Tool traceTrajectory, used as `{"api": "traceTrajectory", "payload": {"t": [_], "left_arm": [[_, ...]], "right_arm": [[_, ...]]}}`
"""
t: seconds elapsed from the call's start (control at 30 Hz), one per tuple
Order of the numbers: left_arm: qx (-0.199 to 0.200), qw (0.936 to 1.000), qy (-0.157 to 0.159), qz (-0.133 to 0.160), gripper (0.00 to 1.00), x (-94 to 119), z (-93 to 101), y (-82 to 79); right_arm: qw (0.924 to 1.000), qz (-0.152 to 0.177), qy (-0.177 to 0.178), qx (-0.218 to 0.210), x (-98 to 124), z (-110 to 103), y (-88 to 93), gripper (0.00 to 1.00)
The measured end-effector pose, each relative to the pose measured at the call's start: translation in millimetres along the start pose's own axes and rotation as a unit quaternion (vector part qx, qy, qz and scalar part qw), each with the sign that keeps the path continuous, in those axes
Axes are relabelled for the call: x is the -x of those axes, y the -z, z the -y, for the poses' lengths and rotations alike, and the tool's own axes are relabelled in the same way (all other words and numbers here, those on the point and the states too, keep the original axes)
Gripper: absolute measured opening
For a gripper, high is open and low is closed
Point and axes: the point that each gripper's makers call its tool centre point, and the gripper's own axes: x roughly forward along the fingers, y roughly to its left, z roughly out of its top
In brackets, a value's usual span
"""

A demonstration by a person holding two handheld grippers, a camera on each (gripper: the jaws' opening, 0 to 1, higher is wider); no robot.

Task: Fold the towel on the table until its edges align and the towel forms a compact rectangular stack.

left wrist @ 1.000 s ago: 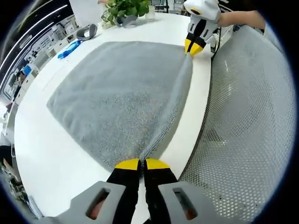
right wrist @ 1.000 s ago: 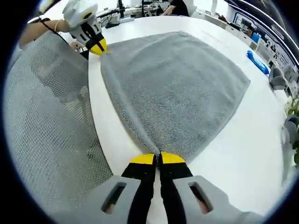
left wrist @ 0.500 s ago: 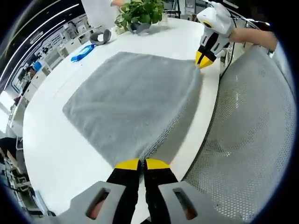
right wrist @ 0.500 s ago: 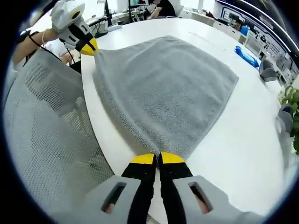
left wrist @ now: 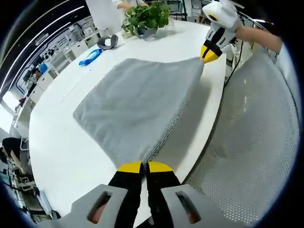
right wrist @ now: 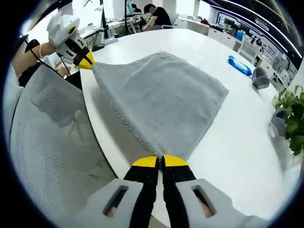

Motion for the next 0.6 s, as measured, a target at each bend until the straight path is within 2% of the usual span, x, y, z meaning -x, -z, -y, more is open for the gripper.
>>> {"api": "traceTrajectory", "payload": {"t": [0.3,0.6], "left_arm": [[-0.016,0.9997,-0.018,0.004,0.03,18,-3.8,-11.0],[-0.008,0.9995,-0.027,0.012,0.03,32,-9.5,-20.8]], "right_arm": [[0.9997,0.000,0.015,0.019,15,-1,-11.6,0.00],[0.9994,0.002,0.025,0.025,31,1,-20.2,0.00]]}}
